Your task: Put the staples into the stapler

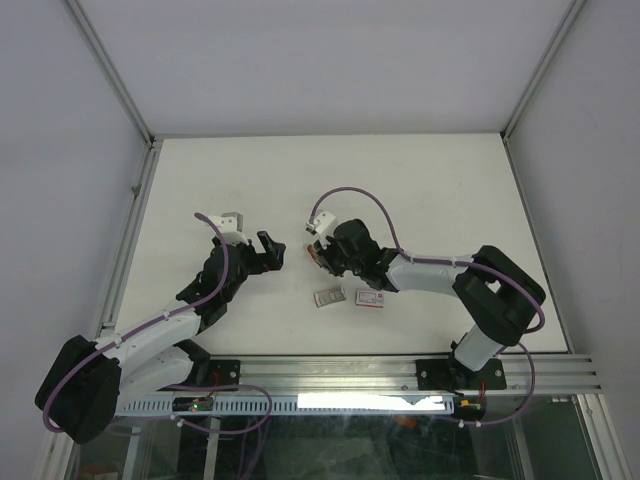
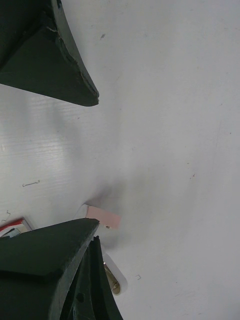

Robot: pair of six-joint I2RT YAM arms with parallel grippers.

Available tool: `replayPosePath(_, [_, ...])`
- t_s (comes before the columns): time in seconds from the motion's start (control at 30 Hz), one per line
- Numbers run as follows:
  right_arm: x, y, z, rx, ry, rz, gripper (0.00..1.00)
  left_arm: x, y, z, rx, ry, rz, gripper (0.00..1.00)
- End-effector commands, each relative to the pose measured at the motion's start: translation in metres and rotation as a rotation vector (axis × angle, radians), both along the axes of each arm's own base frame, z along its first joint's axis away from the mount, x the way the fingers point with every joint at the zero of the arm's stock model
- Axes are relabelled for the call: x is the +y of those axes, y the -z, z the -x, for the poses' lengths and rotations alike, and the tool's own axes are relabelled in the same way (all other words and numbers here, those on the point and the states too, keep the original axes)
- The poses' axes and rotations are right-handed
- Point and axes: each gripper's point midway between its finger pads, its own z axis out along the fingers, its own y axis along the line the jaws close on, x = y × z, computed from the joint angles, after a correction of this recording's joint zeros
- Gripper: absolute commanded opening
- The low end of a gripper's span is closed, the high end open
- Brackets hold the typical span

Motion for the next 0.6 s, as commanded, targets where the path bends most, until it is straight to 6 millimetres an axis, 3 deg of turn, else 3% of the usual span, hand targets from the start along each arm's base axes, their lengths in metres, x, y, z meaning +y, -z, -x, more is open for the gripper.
replayPosePath(0.0, [0.014, -0.0268, -0.0126, -0.059, -0.016, -0.056, 0.14, -0.0031, -0.0148, -0.0027, -0.06, 0.01, 0.03, 0.99])
replayPosePath(0.57, [0.0125, -0.0189, -0.0094, -0.04, -0.032, -0.045, 0.14, 0.0002, -0.017, -0.0024, -0.073, -0.003, 0.028, 0.99])
